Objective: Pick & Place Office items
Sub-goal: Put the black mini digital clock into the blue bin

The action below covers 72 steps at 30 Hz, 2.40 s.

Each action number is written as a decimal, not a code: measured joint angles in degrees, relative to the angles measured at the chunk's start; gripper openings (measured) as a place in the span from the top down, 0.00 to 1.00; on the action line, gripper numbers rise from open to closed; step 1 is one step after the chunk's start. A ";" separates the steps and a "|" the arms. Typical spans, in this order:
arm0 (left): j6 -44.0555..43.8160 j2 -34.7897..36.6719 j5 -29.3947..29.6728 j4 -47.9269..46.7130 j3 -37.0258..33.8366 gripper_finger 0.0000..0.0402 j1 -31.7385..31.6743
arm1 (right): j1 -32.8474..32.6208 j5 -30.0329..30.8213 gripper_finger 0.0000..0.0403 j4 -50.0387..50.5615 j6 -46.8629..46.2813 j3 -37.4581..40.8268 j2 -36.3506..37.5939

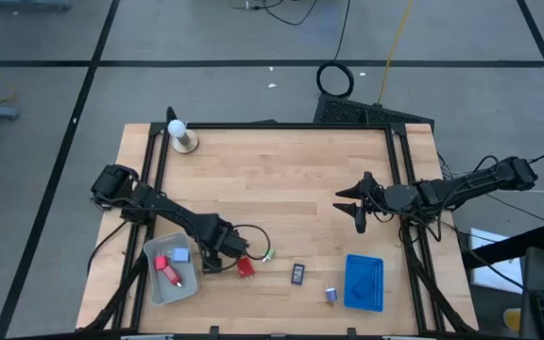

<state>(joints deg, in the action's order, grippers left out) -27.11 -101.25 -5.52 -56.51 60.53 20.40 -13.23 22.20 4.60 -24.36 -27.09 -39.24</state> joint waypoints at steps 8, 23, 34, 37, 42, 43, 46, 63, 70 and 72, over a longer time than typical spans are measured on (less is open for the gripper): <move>-0.33 0.10 -0.39 0.52 -2.85 0.03 0.58 | 0.00 -0.02 0.57 -0.02 -0.17 0.00 0.00; 1.28 0.09 1.01 4.38 -3.12 0.09 1.22 | 0.00 -0.02 0.57 -0.04 -0.24 0.00 0.00; 1.33 0.07 0.44 5.32 -3.12 0.30 1.27 | 0.00 0.04 0.57 -0.04 -0.24 0.00 0.00; 1.06 0.07 0.61 5.49 -3.12 0.30 1.27 | 0.01 0.07 0.57 -0.04 -0.24 0.00 0.00; 0.43 0.07 0.66 5.36 -3.02 0.30 1.27 | -0.01 0.11 0.57 -0.04 -0.24 0.00 0.00; 0.13 0.04 0.66 5.30 -2.92 0.30 1.27 | -0.01 0.11 0.57 -0.04 -0.24 0.00 0.00; -0.22 -0.09 0.76 5.39 -2.14 0.30 1.27 | 0.01 0.13 0.57 -0.04 -0.28 0.00 0.00; -0.23 -0.09 5.70 -0.66 10.56 0.30 0.89 | 0.00 0.12 0.57 -1.73 -2.09 0.00 0.02; -2.66 -0.04 10.80 -2.43 16.89 0.30 -2.09 | 0.01 0.02 0.57 -8.60 -8.12 0.00 0.02; -3.49 -0.04 12.43 -2.58 18.92 0.30 -3.08 | 0.01 0.01 0.57 -10.25 -10.76 -0.01 0.01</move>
<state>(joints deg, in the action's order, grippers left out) -30.61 -101.30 6.91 -59.09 79.44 17.32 -13.22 22.20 -5.65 -35.12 -27.10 -39.24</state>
